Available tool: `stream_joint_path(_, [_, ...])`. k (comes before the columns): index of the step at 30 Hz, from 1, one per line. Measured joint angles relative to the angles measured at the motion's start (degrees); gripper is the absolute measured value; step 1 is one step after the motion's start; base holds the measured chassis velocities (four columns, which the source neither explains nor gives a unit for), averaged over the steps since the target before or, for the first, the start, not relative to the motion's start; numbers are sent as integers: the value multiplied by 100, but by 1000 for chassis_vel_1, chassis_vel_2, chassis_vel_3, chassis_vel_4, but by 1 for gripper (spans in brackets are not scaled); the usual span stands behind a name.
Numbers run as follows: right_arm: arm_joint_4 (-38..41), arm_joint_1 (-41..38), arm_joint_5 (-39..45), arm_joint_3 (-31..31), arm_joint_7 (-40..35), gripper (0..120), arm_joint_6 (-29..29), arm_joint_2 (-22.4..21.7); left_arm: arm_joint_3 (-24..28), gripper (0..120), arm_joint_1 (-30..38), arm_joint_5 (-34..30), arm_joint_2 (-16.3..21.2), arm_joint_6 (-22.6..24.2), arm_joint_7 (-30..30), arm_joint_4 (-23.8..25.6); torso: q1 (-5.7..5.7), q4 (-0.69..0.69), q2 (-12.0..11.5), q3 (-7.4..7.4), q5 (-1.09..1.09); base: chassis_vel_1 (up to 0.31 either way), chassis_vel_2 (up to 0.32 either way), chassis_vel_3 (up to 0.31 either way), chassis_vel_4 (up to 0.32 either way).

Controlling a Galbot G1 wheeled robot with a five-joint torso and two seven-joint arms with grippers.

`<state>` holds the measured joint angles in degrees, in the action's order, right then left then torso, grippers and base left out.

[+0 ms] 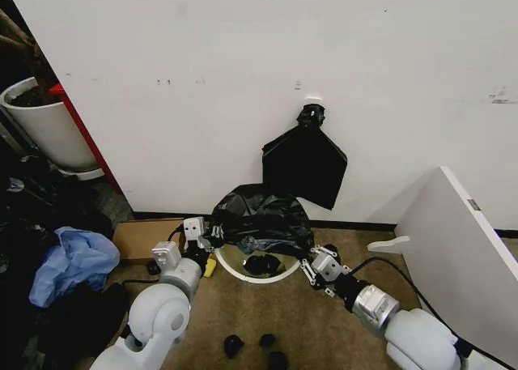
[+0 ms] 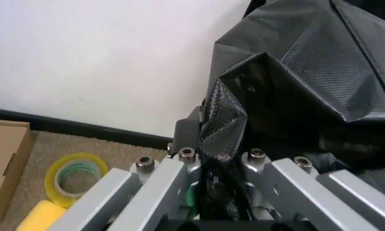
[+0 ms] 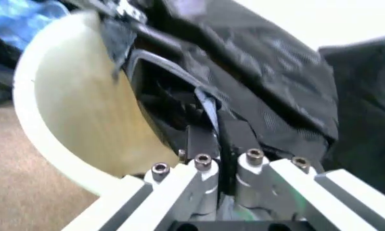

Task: Place the garbage bag over the trash bin.

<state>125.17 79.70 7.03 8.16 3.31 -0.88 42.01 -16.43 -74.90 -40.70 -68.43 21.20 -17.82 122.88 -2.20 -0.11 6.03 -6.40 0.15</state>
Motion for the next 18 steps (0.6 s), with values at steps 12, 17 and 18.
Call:
stream_joint_path(12, [-871,37,-53,127,2166,0,2845,275,-187,4,69,-731,-83,170,-240,165,0,0,0,0,0,0,0,0,0])
stream_joint_path(17, [-1588,5,-699,282,3048,0,3725,556,-342,4,32,-1319,-138,482,-410,466,0,-1,0,0,1,0,0,0,0])
stream_joint_path(18, [-1717,-20,-845,320,3086,0,3815,596,-368,4,12,-1375,-138,529,-427,505,0,0,0,0,1,0,0,0,0])
